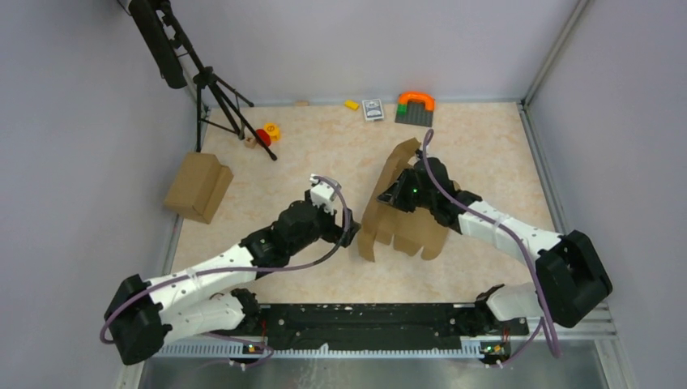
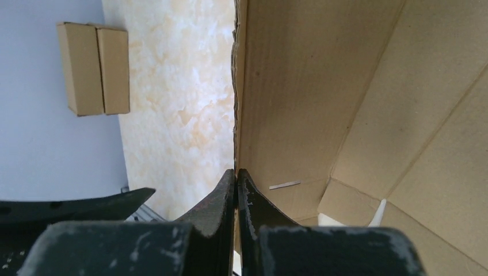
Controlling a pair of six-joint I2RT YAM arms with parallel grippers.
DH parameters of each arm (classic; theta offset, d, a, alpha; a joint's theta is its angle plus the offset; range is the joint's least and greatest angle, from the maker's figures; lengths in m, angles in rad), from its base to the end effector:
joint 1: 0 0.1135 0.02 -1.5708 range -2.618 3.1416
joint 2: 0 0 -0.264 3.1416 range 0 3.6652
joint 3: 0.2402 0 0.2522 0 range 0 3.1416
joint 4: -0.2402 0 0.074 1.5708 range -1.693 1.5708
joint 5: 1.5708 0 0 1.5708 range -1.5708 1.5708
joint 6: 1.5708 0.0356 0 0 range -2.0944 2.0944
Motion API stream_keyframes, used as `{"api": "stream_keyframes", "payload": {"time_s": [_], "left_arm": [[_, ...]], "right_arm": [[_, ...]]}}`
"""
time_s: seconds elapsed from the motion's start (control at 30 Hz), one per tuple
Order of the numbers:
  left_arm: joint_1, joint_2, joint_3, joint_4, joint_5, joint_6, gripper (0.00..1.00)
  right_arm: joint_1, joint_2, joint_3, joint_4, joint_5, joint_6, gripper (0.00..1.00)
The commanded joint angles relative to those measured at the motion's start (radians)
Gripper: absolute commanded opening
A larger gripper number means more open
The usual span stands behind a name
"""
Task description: Fold the paper box
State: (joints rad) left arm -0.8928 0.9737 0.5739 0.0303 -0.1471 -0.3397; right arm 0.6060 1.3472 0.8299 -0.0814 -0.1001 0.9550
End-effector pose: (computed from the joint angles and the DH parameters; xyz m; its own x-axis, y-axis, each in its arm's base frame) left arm 0.1436 -0.1699 0.2523 -0.4417 0.0230 -0.8969 0.5701 0.7791 -0.2608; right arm 0.2400 0.1706 0.2403 -0.7856 0.4438 -0.4312 0.0116 0.7073 0.7069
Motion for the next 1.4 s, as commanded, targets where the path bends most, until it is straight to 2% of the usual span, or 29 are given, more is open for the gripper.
{"api": "stream_keyframes", "payload": {"time_s": [0.0,0.17,0.4,0.57,0.77,0.87,0.9,0.97,1.03,1.23,1.37], "left_arm": [[-0.001,0.082,0.078,-0.006,0.061,0.046,0.88],[-0.001,0.146,0.091,0.021,0.104,0.012,0.92],[0.003,0.257,0.180,0.002,0.137,-0.034,0.94],[0.008,0.342,0.282,-0.062,0.142,-0.068,0.99],[0.053,0.407,0.295,-0.058,0.213,-0.164,0.98],[0.086,0.445,0.299,-0.070,0.248,-0.208,0.96],[0.095,0.455,0.300,-0.076,0.268,-0.216,0.95],[0.113,0.470,0.301,-0.084,0.300,-0.219,0.94],[0.126,0.480,0.298,-0.089,0.311,-0.216,0.93],[0.168,0.493,0.288,-0.134,0.303,-0.190,0.89],[0.203,0.515,0.289,-0.171,0.280,-0.204,0.88]], "right_arm": [[-0.031,-0.049,-0.039,0.167,-0.123,-0.044,0.01],[-0.031,-0.032,-0.003,0.091,-0.157,-0.124,0.04],[-0.030,-0.034,-0.064,0.178,-0.193,-0.094,0.07],[-0.031,-0.026,-0.090,0.238,-0.222,-0.055,0.08],[-0.021,-0.018,-0.095,0.255,-0.228,-0.040,0.11],[-0.013,-0.007,-0.095,0.262,-0.232,-0.040,0.20],[-0.011,-0.006,-0.095,0.260,-0.231,-0.040,0.29],[-0.011,-0.007,-0.095,0.238,-0.213,-0.042,0.53],[-0.010,-0.017,-0.081,0.182,-0.174,-0.074,0.64],[-0.037,-0.102,0.004,-0.114,0.038,-0.238,0.72],[-0.144,-0.175,-0.002,-0.232,0.059,-0.308,0.74]]}}
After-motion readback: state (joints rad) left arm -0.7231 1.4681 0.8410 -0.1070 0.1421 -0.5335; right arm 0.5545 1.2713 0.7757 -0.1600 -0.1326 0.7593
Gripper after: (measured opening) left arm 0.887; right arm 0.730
